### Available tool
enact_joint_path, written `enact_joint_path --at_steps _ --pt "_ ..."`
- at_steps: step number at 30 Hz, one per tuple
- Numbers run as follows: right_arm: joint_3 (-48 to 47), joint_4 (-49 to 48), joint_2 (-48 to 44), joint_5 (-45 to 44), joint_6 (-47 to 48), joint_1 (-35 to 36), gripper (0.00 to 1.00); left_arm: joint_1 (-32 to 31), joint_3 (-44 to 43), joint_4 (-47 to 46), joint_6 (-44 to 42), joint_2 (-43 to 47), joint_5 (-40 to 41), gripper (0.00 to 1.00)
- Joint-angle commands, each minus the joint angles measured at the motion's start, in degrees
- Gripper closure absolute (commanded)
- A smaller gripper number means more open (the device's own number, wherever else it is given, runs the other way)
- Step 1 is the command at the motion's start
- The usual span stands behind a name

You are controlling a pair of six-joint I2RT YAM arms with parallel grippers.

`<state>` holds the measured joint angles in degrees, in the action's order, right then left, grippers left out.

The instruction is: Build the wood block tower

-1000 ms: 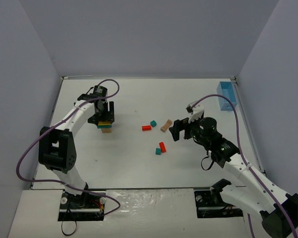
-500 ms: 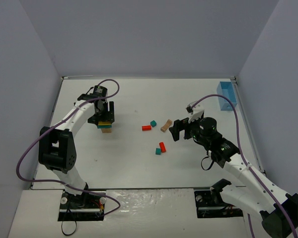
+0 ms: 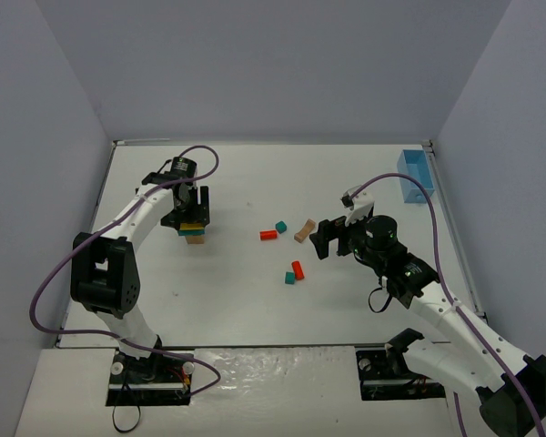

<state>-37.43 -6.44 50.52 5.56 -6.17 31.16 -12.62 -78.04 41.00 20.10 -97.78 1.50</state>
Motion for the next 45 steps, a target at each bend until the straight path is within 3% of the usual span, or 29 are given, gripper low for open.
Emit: enact_joint_path --at_steps 1,26,45 --pt "-0.63 -3.78 0.72 0.82 0.02 -0.22 0.00 0.41 -1.06 -1.36 -0.68 0.75 0.30 0.55" --pt "-0.54 -3.85 0.54 0.92 0.14 -0.22 0.00 0.49 -1.24 -1.36 -0.94 0.72 0.70 0.39" --pt "-0.54 -3.80 0.63 1.03 0.15 -0.22 0.00 0.49 -1.33 -1.27 -1.03 0.52 0.79 0.17"
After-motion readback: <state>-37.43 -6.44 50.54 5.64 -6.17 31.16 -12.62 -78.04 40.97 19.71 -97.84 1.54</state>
